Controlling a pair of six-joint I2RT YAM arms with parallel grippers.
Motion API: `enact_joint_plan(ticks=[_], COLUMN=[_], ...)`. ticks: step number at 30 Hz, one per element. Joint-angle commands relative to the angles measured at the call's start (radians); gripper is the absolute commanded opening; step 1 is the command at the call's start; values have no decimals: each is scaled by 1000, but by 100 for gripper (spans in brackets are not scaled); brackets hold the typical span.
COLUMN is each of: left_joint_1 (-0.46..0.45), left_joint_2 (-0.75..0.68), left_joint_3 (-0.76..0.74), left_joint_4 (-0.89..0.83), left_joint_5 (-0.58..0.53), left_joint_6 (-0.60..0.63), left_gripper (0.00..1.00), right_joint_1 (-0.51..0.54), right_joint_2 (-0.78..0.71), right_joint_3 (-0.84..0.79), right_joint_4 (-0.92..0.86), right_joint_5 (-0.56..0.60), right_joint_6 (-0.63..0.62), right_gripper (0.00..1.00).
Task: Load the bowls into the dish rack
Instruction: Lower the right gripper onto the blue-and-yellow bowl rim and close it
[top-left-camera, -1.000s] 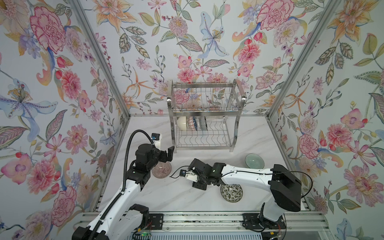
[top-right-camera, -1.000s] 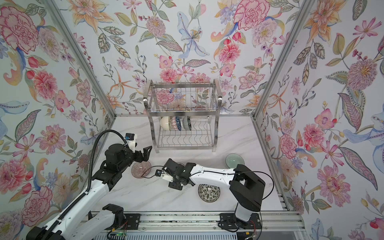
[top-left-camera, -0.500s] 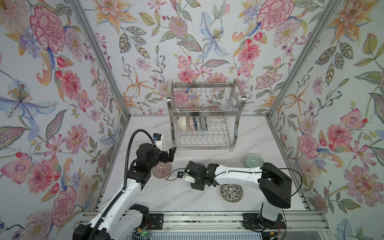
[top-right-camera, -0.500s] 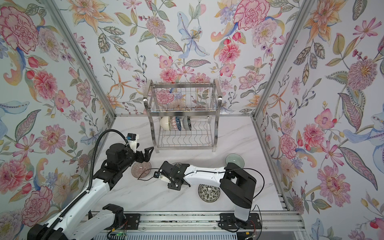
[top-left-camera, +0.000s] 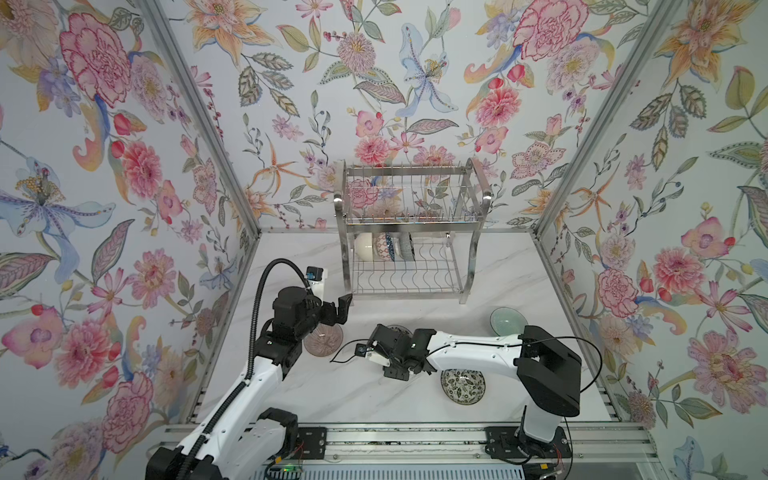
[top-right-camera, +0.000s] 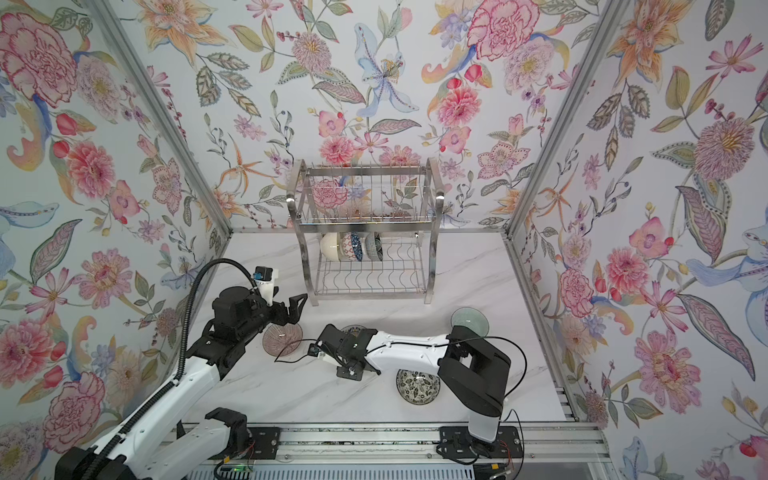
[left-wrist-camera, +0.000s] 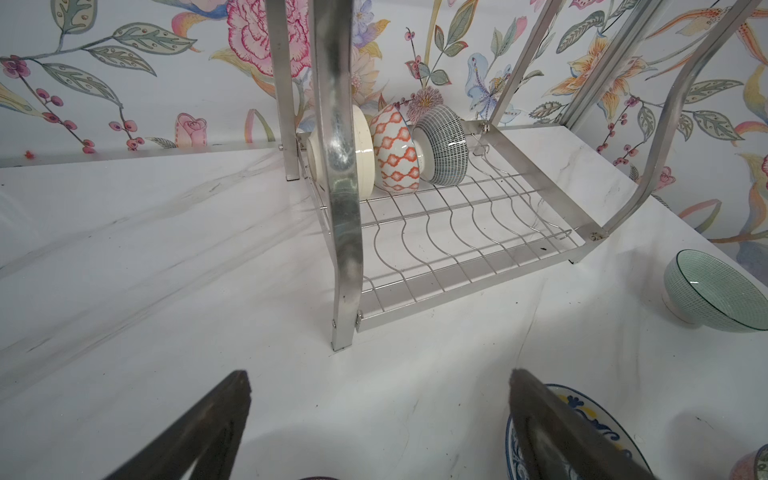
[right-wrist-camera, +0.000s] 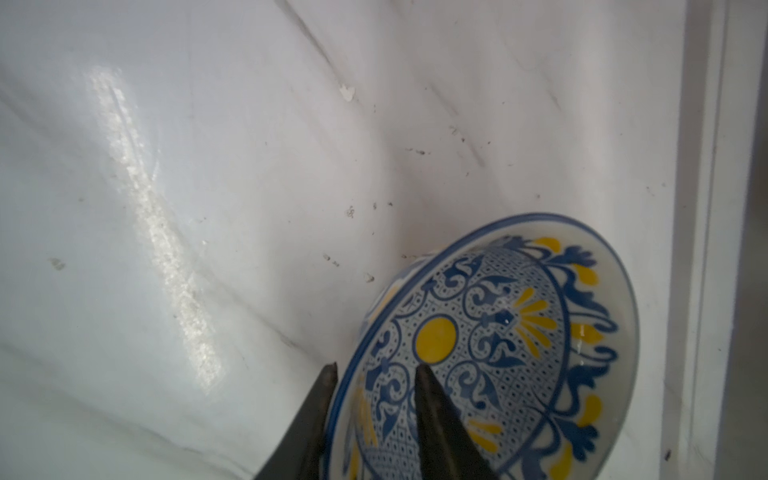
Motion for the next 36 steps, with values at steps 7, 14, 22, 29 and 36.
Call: enact_joint_plan(ticks=[7, 14, 22, 29, 36], left_joint_1=[-9, -17, -29, -38, -46], left_joint_2=[-3, -8, -22, -24, -27], left_joint_3=[8, 10, 8, 10, 10], left_joint_4=[-3, -11, -18, -27, -30], left_joint_5=[-1, -10, -30, -46, -58], left_joint_6=[22, 24, 32, 38, 38], left_gripper=[99, 99, 99, 99, 99], right_joint_1=[8, 9, 12, 12, 10], right_joint_2=[25, 21, 13, 5, -25], right_joint_3=[24, 29, 27, 29, 20], right_joint_4=[-27, -27, -33, -27, -14], right_joint_5=[24, 37, 56, 63, 67], right_joint_6=[15, 22, 31, 35, 45], right_gripper=[27, 22, 17, 12, 9])
